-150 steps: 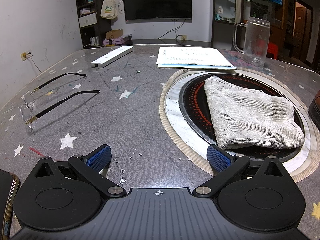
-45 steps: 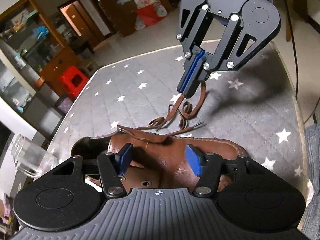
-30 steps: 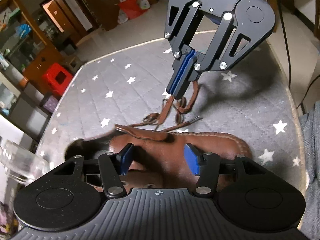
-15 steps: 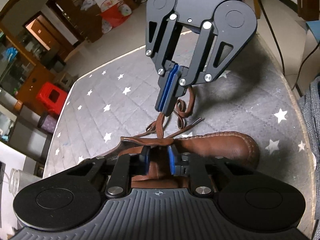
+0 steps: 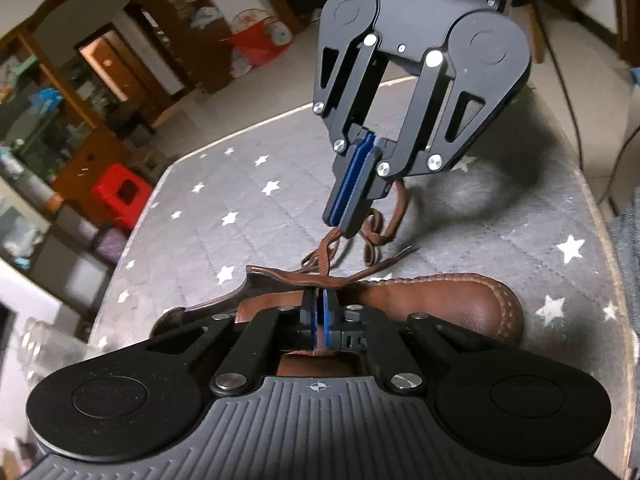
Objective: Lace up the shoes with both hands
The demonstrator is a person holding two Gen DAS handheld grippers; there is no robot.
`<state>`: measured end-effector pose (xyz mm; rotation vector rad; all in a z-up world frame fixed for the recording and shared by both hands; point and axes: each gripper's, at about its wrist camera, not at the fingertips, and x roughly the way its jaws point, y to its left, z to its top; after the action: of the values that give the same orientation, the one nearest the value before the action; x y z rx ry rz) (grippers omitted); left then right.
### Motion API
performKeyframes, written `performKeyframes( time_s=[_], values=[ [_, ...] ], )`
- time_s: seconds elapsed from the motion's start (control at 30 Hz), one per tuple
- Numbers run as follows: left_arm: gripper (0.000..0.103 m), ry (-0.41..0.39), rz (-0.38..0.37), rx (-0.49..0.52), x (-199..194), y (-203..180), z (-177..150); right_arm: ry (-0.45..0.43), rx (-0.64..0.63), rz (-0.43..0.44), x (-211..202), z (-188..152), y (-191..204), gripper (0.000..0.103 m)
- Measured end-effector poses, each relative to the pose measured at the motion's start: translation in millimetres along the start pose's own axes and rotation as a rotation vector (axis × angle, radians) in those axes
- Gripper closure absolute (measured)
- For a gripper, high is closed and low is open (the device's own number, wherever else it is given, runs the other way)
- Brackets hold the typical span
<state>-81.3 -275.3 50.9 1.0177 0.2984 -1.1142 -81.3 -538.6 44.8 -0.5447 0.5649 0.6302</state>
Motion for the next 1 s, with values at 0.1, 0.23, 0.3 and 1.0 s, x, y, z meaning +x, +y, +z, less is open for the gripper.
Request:
performKeyframes(
  time_s=[0.1,0.23,0.3,1.0],
  values=[
    [0.1,0.037,0.114,0.019,-2.8,-17.4,5.6,-0.014,-0.005,-0.016,-5.4,1.9,5.1,0.094],
    [0.1,0.071,0.236,-0.014,-11.5,-26.8,10.6,-0.052,-0.009,-0.039,-15.2,2.1,22.5,0.086],
    [0.101,0.077,0.296,-0.035,-18.7,-27.4,11.2,-0.064,-0.032,-0.035,-17.4,2.4,39.2,0.086],
    [0.101,-0.009,0.385,-0.232,-103.7,-12.3,11.3,-0.198,-0.012,-0.091,-8.5,34.0,53.1,0.086]
  ],
)
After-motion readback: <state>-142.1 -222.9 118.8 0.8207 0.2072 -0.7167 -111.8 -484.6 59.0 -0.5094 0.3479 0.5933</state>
